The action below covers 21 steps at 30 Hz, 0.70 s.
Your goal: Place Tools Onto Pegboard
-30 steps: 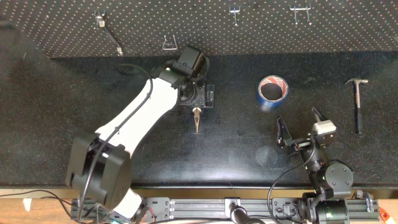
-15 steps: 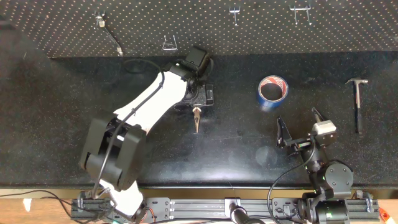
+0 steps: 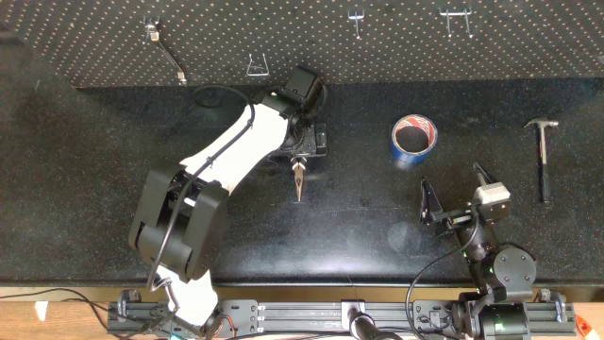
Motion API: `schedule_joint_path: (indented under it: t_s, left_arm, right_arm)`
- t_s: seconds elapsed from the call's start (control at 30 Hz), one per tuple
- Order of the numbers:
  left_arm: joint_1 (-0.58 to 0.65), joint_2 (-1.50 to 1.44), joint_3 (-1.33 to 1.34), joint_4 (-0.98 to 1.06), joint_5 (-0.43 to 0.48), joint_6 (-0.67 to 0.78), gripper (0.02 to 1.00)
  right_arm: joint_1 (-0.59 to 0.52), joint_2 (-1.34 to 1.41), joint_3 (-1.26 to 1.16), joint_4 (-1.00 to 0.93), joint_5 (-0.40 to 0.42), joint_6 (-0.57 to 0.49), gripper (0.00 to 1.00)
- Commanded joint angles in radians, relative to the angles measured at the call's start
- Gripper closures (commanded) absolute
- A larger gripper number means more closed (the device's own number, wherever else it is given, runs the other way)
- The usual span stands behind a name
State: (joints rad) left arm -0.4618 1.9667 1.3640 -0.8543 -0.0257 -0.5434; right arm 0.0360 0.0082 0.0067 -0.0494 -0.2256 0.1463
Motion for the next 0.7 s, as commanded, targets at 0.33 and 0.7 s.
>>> schedule_joint_path:
  t_s: [0.33,0.7]
  left_arm:
    - [-0.005,0.018,0.021,0.048,-0.005,0.000,0.448]
    - [-0.032,0.008,0.021,0.054,-0.021,-0.002,0.991]
  right_arm:
    - [0.007,-0.007,-0.003,-0.006,0.005,0.014,0.016]
    - [0.007,-0.007,-0.003,-0.006,0.005,0.014,0.016]
